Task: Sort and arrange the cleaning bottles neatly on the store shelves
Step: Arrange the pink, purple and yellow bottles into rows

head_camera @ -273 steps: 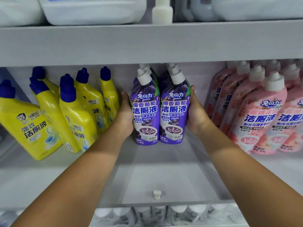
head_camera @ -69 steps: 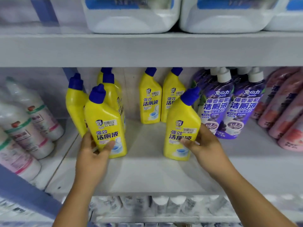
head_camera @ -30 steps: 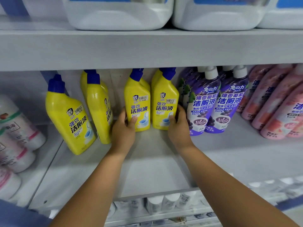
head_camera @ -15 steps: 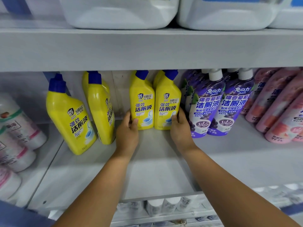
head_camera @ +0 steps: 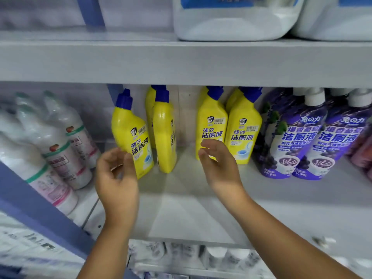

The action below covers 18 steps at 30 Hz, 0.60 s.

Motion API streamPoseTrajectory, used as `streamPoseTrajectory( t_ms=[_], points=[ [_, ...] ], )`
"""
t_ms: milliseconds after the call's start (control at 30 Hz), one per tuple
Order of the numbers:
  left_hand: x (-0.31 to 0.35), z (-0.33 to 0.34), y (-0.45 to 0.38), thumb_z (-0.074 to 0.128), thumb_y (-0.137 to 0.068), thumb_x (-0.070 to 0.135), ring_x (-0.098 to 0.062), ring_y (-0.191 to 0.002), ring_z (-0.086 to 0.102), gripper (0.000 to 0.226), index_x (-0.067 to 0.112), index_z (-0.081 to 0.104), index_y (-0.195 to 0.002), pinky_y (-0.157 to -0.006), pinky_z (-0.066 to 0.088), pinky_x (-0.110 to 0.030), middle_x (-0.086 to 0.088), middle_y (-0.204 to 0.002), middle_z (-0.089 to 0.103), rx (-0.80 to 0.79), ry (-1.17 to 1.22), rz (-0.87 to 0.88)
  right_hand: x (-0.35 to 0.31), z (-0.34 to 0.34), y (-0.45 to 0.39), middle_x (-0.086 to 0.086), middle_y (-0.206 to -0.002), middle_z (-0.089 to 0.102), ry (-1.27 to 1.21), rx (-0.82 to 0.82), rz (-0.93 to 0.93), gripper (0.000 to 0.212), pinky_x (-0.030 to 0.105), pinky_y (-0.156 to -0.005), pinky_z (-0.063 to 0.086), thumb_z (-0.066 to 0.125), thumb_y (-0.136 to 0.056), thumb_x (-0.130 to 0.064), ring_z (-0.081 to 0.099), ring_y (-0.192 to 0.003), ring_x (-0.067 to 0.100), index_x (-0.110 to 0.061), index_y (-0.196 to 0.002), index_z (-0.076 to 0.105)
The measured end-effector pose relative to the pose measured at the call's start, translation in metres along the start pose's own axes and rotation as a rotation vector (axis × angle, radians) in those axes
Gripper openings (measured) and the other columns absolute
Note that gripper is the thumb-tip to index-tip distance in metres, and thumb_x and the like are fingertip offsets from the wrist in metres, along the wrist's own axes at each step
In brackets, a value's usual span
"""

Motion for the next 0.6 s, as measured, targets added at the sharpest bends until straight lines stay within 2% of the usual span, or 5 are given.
streamPoseTrajectory(
  t_ms=[67,167,233,433,600],
  points=[
    [-0.015,-0.01,-0.011,0.072,-0.095,0.02,-0.019,-0.109,0.065,0.03,0.033,0.055,-0.117,-0.095,0.054,-0.029,-0.008,-0.121,0.065,-0.013,-0.064,-0.056,-0.005,0.027,-0.015,-0.006,-0.128,0.059,0.056,-0.196,0.006,0.033,0.008,-0.09,0.044,0.072,-0.093,-0.02,0.057,-0.108,-0.01,-0.03,-0.12,0.056],
    [-0.032,-0.008,-0.022,0.077,-0.09,0.023,-0.011,-0.108,0.069,0.039,0.031,0.056,-0.123,-0.092,0.057,-0.03,0.005,-0.12,0.069,-0.13,-0.053,-0.13,-0.003,0.062,-0.031,-0.007,-0.16,0.035,0.096,-0.316,0.023,0.085,0.034,-0.119,0.035,0.078,-0.086,-0.036,0.037,-0.145,0.006,-0.025,-0.155,0.03],
    [-0.039,-0.002,-0.032,0.077,-0.09,0.024,-0.004,-0.099,0.071,0.034,0.035,0.058,-0.116,-0.088,0.059,-0.033,0.014,-0.11,0.073,-0.205,-0.089,-0.138,-0.005,0.076,-0.038,-0.006,-0.163,0.031,0.126,-0.297,-0.009,0.102,0.043,-0.121,0.033,0.081,-0.08,-0.038,0.032,-0.149,0.011,-0.026,-0.16,0.018],
    [-0.052,-0.002,-0.038,0.071,-0.095,0.026,-0.005,-0.101,0.07,0.026,0.035,0.06,-0.116,-0.091,0.057,-0.043,0.017,-0.109,0.073,-0.287,-0.136,-0.127,0.004,0.09,-0.049,-0.006,-0.141,0.053,0.19,-0.254,-0.027,0.111,0.046,-0.104,0.052,0.086,-0.051,-0.068,0.056,-0.129,0.014,-0.04,-0.146,0.035],
    [-0.06,-0.006,-0.035,0.068,-0.095,0.022,-0.02,-0.115,0.068,0.038,0.024,0.057,-0.131,-0.095,0.054,-0.042,0.004,-0.125,0.071,-0.409,0.013,-0.191,-0.004,0.063,-0.01,-0.003,-0.126,0.05,0.248,0.021,-0.15,0.096,0.037,-0.099,0.053,0.088,-0.052,-0.056,0.057,-0.119,0.016,-0.024,-0.133,0.046]
  ],
)
Point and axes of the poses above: each hand's wrist, its own y-axis away from the middle knuckle, its own z-axis out of the palm, x = y × z, the point moved 2 cm from there along -y, towards the middle knuckle
